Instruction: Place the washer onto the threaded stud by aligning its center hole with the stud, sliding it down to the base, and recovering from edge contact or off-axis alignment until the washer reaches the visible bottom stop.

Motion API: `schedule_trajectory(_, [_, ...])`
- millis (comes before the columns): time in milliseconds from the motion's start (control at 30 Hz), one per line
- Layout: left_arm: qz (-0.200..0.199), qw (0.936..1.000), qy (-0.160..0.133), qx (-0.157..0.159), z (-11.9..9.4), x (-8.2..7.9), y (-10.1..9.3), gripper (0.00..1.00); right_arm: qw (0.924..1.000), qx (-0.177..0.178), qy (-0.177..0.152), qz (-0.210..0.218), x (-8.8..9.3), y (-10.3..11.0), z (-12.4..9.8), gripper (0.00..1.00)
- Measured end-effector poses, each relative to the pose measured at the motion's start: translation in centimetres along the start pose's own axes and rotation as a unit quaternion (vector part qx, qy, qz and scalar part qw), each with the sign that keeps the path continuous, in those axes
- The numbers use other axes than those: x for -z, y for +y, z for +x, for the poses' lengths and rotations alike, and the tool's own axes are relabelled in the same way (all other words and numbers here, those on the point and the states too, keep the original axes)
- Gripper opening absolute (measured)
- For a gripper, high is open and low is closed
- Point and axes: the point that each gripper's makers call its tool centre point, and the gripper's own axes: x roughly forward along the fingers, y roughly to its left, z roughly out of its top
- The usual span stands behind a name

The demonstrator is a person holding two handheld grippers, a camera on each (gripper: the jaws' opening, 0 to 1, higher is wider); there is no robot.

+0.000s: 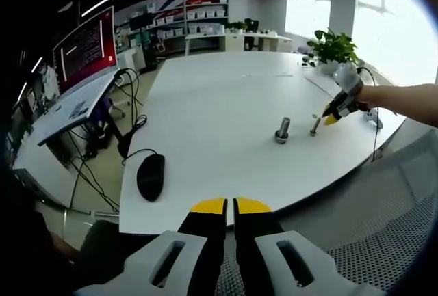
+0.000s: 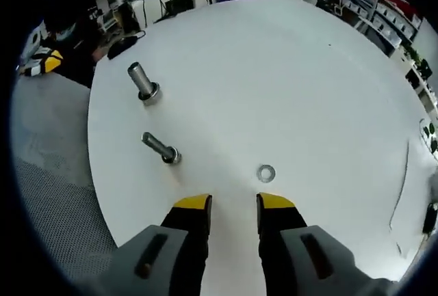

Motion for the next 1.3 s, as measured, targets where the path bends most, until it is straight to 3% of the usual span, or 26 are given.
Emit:
schedule_trajectory(167, [-0.001,1.0000,-0.001,-0.001,0.0,0.0,0.0,0.01,0.9997,0.022,-0.006,0.005,-0.1,-1.0,0.7,0.27])
schedule_trajectory(200, [-0.001,1.0000,-0.001,-0.001,0.0,0.0,0.1,0.01,0.9994,0.026,-0.022,0.011,-0.7,-1.3,0.6,0.27])
schedule_trajectory(467, [-0.003,1.0000,-0.002,-0.003,0.0,-0.1,0.1,0.01,0.9986,0.029,-0.037,0.021,-1.8,-2.2,0.8,0.23])
schedule_trajectory(667, [-0.004,1.0000,-0.003,-0.004,0.0,-0.1,0.1,0.01,0.9972,0.042,-0.056,0.026,-1.9,-2.9,1.0,0.15])
schedule_trajectory(933, [-0.004,1.0000,-0.004,-0.004,0.0,-0.1,0.1,0.01,0.9969,0.049,-0.056,0.027,-1.8,-2.8,1.0,0.14])
schedule_trajectory(1300, [-0.003,1.0000,-0.004,-0.001,0.0,-0.1,0.0,0.01,0.9978,0.021,-0.062,0.013,-1.2,0.9,-0.1,0.14])
